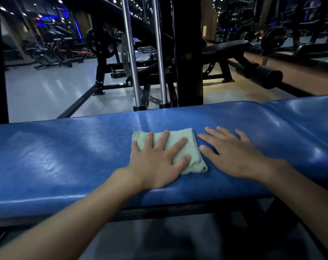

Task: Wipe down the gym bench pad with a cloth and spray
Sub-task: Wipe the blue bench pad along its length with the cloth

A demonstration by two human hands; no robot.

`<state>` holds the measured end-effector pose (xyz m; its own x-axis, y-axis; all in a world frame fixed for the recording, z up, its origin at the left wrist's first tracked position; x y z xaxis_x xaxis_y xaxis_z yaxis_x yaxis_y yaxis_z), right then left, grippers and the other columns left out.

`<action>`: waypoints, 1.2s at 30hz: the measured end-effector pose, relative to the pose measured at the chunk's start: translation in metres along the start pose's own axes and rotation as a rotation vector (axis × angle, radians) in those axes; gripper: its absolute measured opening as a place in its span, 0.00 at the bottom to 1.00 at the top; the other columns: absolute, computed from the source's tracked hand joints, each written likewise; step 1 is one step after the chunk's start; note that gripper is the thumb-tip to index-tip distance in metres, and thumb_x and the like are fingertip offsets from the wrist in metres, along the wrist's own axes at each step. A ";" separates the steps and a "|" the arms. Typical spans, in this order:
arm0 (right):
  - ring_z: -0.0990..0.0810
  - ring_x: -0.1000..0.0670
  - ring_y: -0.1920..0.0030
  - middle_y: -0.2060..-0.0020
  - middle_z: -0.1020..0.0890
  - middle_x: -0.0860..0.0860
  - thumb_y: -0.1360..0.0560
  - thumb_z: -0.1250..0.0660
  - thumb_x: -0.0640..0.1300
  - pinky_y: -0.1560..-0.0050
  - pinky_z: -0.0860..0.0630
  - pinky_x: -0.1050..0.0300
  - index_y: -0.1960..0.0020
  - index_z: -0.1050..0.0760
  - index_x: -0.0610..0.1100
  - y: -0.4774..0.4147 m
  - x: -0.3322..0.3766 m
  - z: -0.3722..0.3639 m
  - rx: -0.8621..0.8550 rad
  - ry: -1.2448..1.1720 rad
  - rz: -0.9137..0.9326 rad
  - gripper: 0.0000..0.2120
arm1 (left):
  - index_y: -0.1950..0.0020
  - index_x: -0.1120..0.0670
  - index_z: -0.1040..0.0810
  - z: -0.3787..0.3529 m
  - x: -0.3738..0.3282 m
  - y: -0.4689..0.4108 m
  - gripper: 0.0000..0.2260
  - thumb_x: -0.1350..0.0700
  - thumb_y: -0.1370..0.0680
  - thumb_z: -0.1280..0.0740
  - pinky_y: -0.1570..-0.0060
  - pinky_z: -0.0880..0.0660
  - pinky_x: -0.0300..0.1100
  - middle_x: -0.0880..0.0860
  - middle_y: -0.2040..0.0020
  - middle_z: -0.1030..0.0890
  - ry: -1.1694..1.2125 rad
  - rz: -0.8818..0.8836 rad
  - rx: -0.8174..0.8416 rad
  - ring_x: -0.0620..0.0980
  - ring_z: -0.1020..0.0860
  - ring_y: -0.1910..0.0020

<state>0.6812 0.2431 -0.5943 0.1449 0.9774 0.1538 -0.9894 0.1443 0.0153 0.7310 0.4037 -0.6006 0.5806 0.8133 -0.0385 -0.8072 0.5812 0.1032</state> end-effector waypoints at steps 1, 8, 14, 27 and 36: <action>0.58 0.55 0.21 0.20 0.52 0.60 0.20 0.58 0.64 0.23 0.60 0.42 0.21 0.50 0.61 -0.001 0.000 -0.001 0.003 0.008 0.002 0.28 | 0.24 0.28 0.59 0.002 0.006 -0.017 0.26 0.30 0.22 0.58 0.28 0.60 0.69 0.46 0.18 0.58 -0.001 0.008 0.011 0.58 0.60 0.20; 0.58 0.56 0.21 0.20 0.52 0.60 0.21 0.58 0.65 0.23 0.59 0.43 0.22 0.50 0.61 -0.001 0.000 -0.001 -0.013 0.006 0.002 0.29 | 0.25 0.27 0.57 0.022 0.052 -0.142 0.26 0.29 0.22 0.56 0.28 0.59 0.69 0.44 0.18 0.56 0.007 0.060 0.054 0.57 0.57 0.20; 0.58 0.56 0.22 0.21 0.53 0.60 0.23 0.60 0.66 0.23 0.59 0.44 0.22 0.51 0.62 -0.002 0.000 -0.001 -0.012 -0.005 0.003 0.30 | 0.24 0.27 0.56 0.027 0.064 -0.167 0.27 0.28 0.24 0.58 0.28 0.58 0.69 0.46 0.18 0.53 0.007 0.095 0.035 0.59 0.54 0.20; 0.53 0.56 0.21 0.21 0.46 0.59 0.20 0.52 0.63 0.23 0.60 0.41 0.22 0.43 0.59 -0.004 0.005 0.011 -0.037 -0.022 0.002 0.27 | 0.29 0.24 0.67 -0.002 0.009 0.048 0.30 0.27 0.32 0.68 0.25 0.58 0.62 0.42 0.19 0.61 -0.014 -0.099 -0.015 0.53 0.63 0.20; 0.58 0.57 0.21 0.20 0.53 0.59 0.20 0.57 0.64 0.23 0.60 0.41 0.21 0.50 0.60 -0.011 0.017 -0.004 0.019 -0.019 0.030 0.28 | 0.25 0.25 0.57 0.006 0.039 -0.041 0.24 0.30 0.21 0.56 0.26 0.58 0.65 0.44 0.18 0.57 -0.004 -0.024 0.006 0.54 0.58 0.20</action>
<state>0.6942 0.2585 -0.5961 0.1148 0.9782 0.1731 -0.9934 0.1114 0.0292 0.7877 0.4117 -0.6005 0.6002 0.7990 -0.0367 -0.7925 0.6003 0.1081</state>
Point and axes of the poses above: each hand's wrist, its own y-axis away from the middle knuckle, its own z-axis out of the back of the hand, x = y × z, the point moved 9 cm from there along -y, towards the middle knuckle
